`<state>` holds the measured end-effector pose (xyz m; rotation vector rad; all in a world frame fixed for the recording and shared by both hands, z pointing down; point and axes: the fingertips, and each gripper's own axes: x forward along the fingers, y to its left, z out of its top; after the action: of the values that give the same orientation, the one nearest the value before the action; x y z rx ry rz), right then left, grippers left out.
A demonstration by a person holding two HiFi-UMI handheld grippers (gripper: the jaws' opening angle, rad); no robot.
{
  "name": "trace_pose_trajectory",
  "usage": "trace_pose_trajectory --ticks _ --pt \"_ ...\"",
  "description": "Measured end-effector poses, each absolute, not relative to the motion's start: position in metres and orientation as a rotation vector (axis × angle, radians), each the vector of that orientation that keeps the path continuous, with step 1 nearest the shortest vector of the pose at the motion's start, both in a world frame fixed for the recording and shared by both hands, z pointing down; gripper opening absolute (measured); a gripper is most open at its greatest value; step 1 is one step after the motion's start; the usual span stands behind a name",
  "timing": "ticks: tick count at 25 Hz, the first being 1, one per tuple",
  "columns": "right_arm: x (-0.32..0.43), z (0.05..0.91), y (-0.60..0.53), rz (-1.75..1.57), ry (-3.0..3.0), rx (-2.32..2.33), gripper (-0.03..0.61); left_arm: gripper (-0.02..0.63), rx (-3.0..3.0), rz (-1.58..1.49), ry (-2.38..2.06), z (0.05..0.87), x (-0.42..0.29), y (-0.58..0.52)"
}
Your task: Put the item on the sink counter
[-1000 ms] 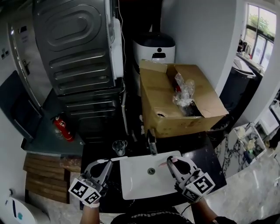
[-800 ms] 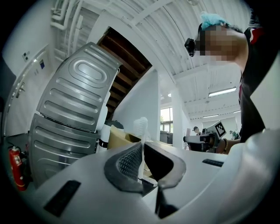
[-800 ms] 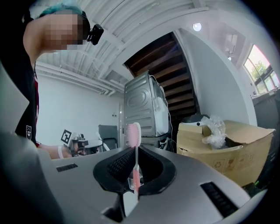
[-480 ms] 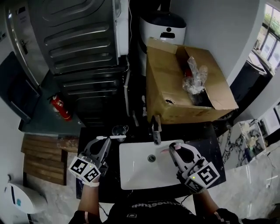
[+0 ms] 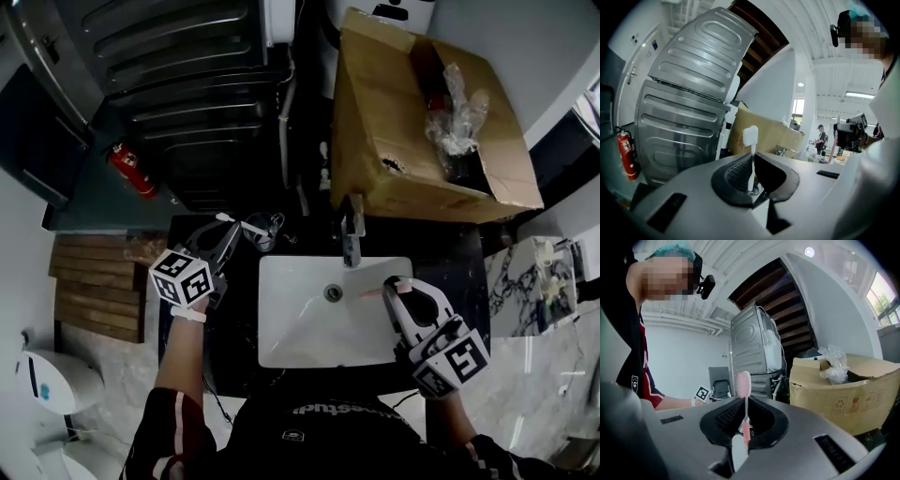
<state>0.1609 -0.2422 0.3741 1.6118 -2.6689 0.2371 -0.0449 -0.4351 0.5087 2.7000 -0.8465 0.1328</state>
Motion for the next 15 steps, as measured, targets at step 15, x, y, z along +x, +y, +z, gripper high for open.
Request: trace_pose_trajectory --ticks 15 --pt "0.167 0.382 -0.243 0.255 -2.649 1.624 0.049 0.029 2.529 0.144 -0.82 0.574 -0.035 -0.456"
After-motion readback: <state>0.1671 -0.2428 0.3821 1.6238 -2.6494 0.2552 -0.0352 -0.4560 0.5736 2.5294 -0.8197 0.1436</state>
